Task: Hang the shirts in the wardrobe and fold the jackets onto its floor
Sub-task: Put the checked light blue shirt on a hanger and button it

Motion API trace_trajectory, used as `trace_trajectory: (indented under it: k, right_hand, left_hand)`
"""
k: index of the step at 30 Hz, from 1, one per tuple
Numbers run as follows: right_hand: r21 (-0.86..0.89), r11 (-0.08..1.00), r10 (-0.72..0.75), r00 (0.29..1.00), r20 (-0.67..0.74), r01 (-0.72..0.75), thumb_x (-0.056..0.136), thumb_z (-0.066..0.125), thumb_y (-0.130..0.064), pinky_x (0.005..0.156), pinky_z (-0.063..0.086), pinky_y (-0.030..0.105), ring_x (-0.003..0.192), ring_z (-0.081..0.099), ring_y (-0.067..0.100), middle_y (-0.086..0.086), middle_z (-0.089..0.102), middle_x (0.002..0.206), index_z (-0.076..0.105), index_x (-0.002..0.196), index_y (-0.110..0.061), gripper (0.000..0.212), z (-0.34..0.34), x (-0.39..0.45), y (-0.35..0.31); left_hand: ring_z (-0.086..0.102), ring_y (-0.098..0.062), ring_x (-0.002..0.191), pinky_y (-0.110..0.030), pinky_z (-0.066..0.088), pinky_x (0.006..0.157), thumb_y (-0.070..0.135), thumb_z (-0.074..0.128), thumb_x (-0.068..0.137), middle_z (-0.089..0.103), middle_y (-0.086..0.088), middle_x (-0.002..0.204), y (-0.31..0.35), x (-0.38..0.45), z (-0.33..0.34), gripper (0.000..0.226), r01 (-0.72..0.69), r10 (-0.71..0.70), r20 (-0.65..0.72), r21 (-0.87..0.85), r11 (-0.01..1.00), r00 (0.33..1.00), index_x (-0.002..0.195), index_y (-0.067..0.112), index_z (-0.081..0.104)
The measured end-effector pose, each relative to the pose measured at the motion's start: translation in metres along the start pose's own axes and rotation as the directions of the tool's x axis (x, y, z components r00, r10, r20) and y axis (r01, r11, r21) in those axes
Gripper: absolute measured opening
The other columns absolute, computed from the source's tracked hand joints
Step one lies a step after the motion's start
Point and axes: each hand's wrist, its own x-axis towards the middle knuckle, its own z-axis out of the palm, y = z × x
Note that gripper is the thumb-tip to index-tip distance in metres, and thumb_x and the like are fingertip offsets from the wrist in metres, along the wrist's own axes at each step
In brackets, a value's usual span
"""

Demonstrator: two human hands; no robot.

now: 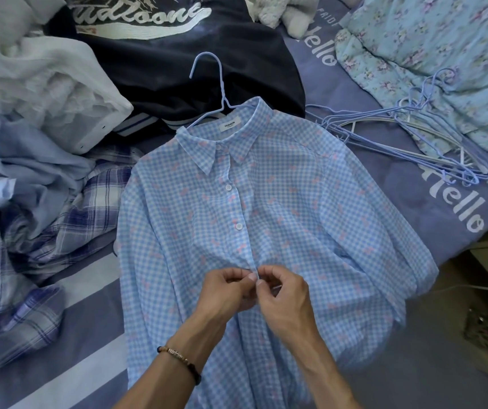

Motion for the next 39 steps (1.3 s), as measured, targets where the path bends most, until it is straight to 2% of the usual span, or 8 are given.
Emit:
trace_trajectory:
  k: [6,11,19,23,26,32,35,39]
  right_hand:
    - [-0.348,0.908,-0.27,0.961,-0.064,0.232,0.088,0.066,-0.009,0.064,0.037,0.009,0.069,0.051,0.002,-0.013,0.055,0.08,0.069,0.091,-0.013,0.006,0.009,0.0,0.016]
    - [-0.283,0.934,-0.251,0.965,-0.08,0.219,0.088,0.062,-0.004,0.062,0.04,0.005,0.066,0.056,0.003,-0.01,0.06,0.078,0.073,0.089,-0.011,0.013,0.01,0.002,0.017]
    - [-0.22,0.949,-0.233,0.973,0.007,0.228,0.084,0.058,-0.011,0.062,0.05,0.028,0.066,0.06,0.009,-0.007,0.063,0.073,0.072,0.077,-0.013,0.016,0.003,0.01,0.017]
    - [0.063,0.996,0.058,0.998,-0.024,-0.056,0.085,0.068,-0.008,0.06,0.048,0.021,0.06,0.059,0.006,-0.006,0.065,0.068,0.064,0.086,-0.019,0.012,0.001,0.01,0.015]
    - [0.277,0.902,0.324,0.943,0.079,-0.333,0.085,0.074,-0.013,0.052,0.041,0.022,0.052,0.051,0.01,-0.005,0.057,0.056,0.055,0.096,-0.018,0.024,0.0,0.011,0.023]
    - [0.201,0.915,0.277,0.907,0.316,-0.35,0.096,0.057,-0.004,0.062,0.052,0.03,0.065,0.065,0.016,0.002,0.072,0.07,0.07,0.074,-0.018,0.028,0.001,0.0,0.038]
    - [0.006,0.968,0.213,0.835,0.507,-0.25,0.096,0.054,-0.003,0.074,0.054,0.026,0.08,0.069,0.008,-0.006,0.075,0.081,0.075,0.076,-0.03,0.04,-0.005,-0.016,0.048]
    - [-0.02,0.968,0.248,0.934,0.256,-0.251,0.092,0.063,-0.007,0.072,0.055,0.028,0.072,0.067,0.004,-0.007,0.072,0.075,0.072,0.082,-0.027,0.024,-0.011,-0.027,0.06]
  left_hand:
    - [0.061,-0.012,0.059,-0.023,0.053,0.063,0.012,0.062,0.096,0.069,-0.005,0.065,-0.002,0.002,0.002,0.021,0.017,-0.02,0.034,0.089,0.996,0.999,0.082,-0.001,0.071]
    - [0.068,-0.014,0.067,-0.025,0.058,0.069,0.008,0.065,0.093,0.072,-0.008,0.069,-0.008,0.004,-0.001,0.017,-0.029,0.027,0.031,0.069,0.997,0.999,0.078,0.002,0.071]
    - [0.07,-0.021,0.074,-0.031,0.059,0.072,0.01,0.064,0.094,0.073,-0.016,0.078,-0.016,0.002,-0.006,0.018,-0.078,0.077,0.014,0.139,0.987,0.997,0.08,0.0,0.07]
    - [0.064,-0.018,0.064,-0.04,0.058,0.069,0.01,0.067,0.092,0.067,-0.006,0.064,-0.011,0.005,-0.009,0.017,-0.199,0.196,0.039,0.284,0.938,0.98,0.075,0.006,0.067]
    - [0.061,-0.012,0.062,-0.038,0.057,0.065,0.014,0.069,0.09,0.065,0.003,0.063,-0.008,0.003,-0.014,0.016,-0.323,0.29,0.143,0.443,0.836,0.946,0.075,0.012,0.066]
    - [0.058,-0.015,0.06,-0.029,0.049,0.055,0.024,0.064,0.095,0.061,-0.01,0.075,-0.02,0.006,-0.01,0.019,-0.131,0.144,-0.049,0.21,0.969,0.988,0.09,0.008,0.053]
    - [0.054,-0.014,0.062,-0.022,0.043,0.051,0.034,0.074,0.086,0.059,-0.004,0.08,-0.031,0.011,-0.013,0.032,-0.108,0.144,-0.04,0.481,0.87,0.989,0.099,0.021,0.048]
    - [0.046,-0.018,0.061,-0.027,0.041,0.051,0.003,0.066,0.083,0.057,-0.01,0.08,-0.041,0.007,-0.018,0.028,-0.19,0.243,-0.009,0.598,0.779,0.97,0.095,0.021,0.048]
